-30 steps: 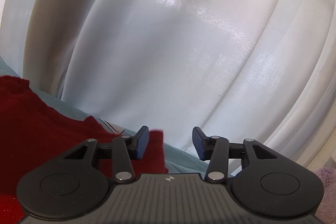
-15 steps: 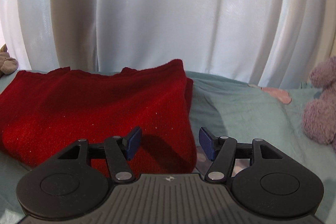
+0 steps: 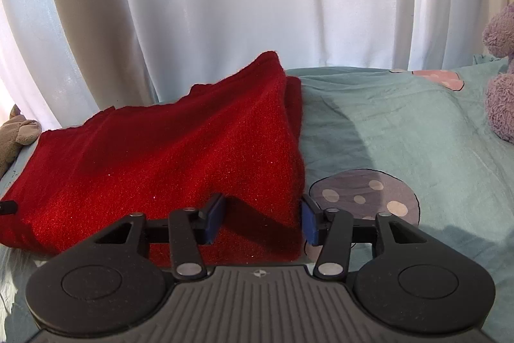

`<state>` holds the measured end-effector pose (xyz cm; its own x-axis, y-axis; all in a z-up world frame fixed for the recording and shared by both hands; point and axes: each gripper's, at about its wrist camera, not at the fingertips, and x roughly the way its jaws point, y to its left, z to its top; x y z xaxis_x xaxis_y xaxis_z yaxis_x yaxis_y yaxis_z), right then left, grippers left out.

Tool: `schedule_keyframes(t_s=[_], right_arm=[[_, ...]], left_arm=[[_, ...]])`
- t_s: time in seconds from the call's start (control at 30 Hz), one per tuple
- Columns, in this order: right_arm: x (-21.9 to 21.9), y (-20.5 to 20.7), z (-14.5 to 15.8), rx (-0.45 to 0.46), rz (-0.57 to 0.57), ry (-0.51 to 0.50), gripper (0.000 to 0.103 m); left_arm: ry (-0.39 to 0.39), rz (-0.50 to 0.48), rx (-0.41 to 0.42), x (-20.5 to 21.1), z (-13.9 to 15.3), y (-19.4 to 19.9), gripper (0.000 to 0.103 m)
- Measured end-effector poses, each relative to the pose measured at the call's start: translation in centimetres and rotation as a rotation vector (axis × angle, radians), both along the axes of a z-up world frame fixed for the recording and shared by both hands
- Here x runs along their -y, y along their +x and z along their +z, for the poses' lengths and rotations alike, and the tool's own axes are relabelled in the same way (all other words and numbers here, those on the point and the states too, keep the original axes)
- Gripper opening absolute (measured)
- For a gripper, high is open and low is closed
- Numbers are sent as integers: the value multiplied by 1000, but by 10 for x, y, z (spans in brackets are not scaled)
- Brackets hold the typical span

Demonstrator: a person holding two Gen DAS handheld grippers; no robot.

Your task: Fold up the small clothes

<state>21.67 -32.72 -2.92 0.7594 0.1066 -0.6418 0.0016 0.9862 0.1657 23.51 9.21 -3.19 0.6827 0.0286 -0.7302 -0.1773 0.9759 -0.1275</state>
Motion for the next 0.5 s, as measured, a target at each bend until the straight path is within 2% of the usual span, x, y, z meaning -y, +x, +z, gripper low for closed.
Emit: schedule_keyframes(t_s=[0.03, 0.1, 0.17, 0.2, 0.27, 0.33, 0.5], right_arm=[[0, 2, 0, 2, 6, -4, 37], [-3, 3, 0, 11, 18, -19, 28], [-4, 2, 1, 20, 24, -31, 21], [-5, 2, 2, 26, 22, -37, 17], [-5, 1, 4, 38, 24, -44, 16], [-6, -2, 7, 53, 24, -54, 16], [-8, -8, 15, 91, 20, -68, 15]], left_arm=[[-6, -7, -4, 0, 0, 1, 65], [-4, -14, -3, 2, 0, 2, 60], [-5, -31, 0, 4, 0, 2, 46], [2, -29, 3, 5, 1, 2, 44], [17, -28, 10, 4, 3, 2, 24], [13, -23, 15, 0, 6, 1, 13], [8, -21, 44, -12, 17, -5, 12]])
